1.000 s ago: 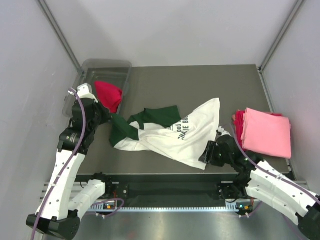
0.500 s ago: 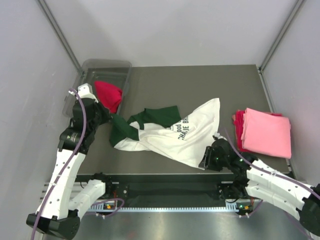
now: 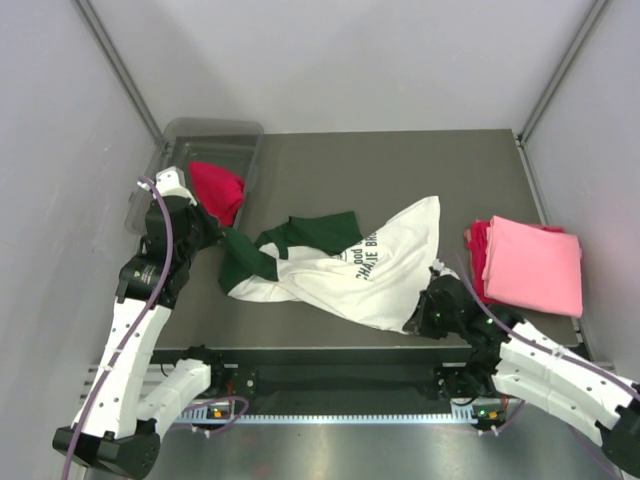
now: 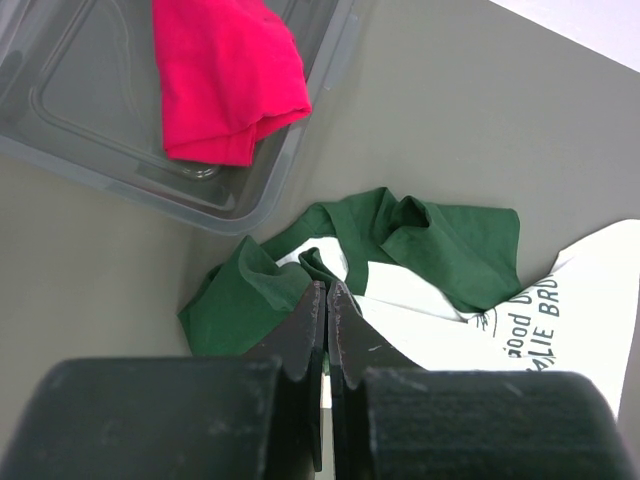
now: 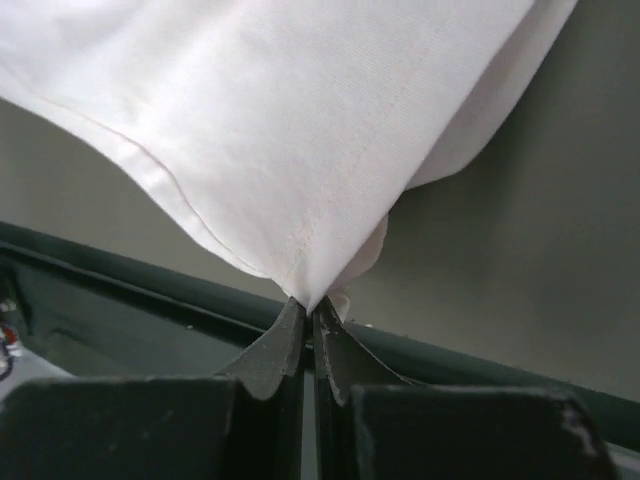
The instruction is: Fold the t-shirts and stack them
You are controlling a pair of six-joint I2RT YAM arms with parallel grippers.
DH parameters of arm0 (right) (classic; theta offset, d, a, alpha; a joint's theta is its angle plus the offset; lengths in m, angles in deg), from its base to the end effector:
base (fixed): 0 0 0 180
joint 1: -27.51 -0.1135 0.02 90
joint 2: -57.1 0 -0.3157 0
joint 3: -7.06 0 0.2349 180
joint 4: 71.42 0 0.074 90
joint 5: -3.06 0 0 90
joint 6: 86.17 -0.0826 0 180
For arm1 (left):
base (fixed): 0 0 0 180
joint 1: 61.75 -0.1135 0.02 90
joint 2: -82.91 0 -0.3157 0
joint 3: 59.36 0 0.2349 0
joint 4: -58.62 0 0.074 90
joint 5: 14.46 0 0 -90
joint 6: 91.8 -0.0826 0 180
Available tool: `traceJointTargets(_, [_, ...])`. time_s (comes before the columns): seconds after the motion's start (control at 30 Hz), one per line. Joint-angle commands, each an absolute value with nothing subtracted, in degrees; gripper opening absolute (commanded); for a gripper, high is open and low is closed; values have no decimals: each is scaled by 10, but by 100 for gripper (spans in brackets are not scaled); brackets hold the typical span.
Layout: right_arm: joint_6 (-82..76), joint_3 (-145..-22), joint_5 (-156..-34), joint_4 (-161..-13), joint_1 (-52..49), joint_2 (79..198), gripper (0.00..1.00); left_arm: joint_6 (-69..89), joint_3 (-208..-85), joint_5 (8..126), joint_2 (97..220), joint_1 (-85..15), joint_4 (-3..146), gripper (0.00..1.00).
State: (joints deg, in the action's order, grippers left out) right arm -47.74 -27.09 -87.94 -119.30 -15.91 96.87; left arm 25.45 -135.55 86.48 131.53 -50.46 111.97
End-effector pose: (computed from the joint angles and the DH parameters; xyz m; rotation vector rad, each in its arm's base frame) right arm 0.0747 0.0727 0.1666 0.1805 2.6407 0.6591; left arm 0.1592 -0.0158 0.3916 -0.3999 1.9799 -0.2353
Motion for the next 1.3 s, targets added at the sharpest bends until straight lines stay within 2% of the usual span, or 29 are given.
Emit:
traceJointTargets(0.0, [-472,-331,-867,-1246,-170,926,0,245,-1366,861,1309,-507,1088,0])
traceJointTargets(0.1, [-471,-380,-776,-1274,-169,891,0,240,-1370,864,1314,-507,1072,0])
traceJointTargets(0.2, [-448,-452,-700,-1283,-164,903,0,228,-1405,921,1339,-507,1078,0])
traceJointTargets(0.37, [-363,-632,-637,-1282,-127,1046,0,236,-1509,939,1406,-507,1077,0])
traceJointTargets(0.47, [-322,-745,-650,-1275,-60,1125,0,239,-1596,946,1450,-507,1081,0])
traceJointTargets(0.53, [-289,-818,-710,-1259,-13,1166,0,226,-1650,969,1491,-507,1078,0])
traceJointTargets(0.6, [-275,-868,-767,-1255,49,1189,0,213,-1773,999,1531,-507,1117,0])
traceJointTargets(0.67, [-246,-942,-788,-1265,75,1208,0,200,-1906,1036,1577,-507,1158,0])
traceJointTargets(0.77, [-214,-1026,-814,-1284,82,1207,0,192,-2003,1039,1571,-507,1167,0])
traceJointTargets(0.87, [-198,-1073,-839,-1301,83,1179,0,195,-2002,1024,1505,-506,1106,0])
traceJointTargets(0.97, [-200,-1083,-841,-1306,81,1122,0,198,-1906,992,1383,-506,970,0])
traceJointTargets(1.03, [-205,-1079,-838,-1306,82,1071,0,200,-1890,980,1327,-506,926,0])
traceJointTargets(1.27, [-214,-1071,-854,-1310,82,971,0,226,-1951,925,1310,-506,913,0])
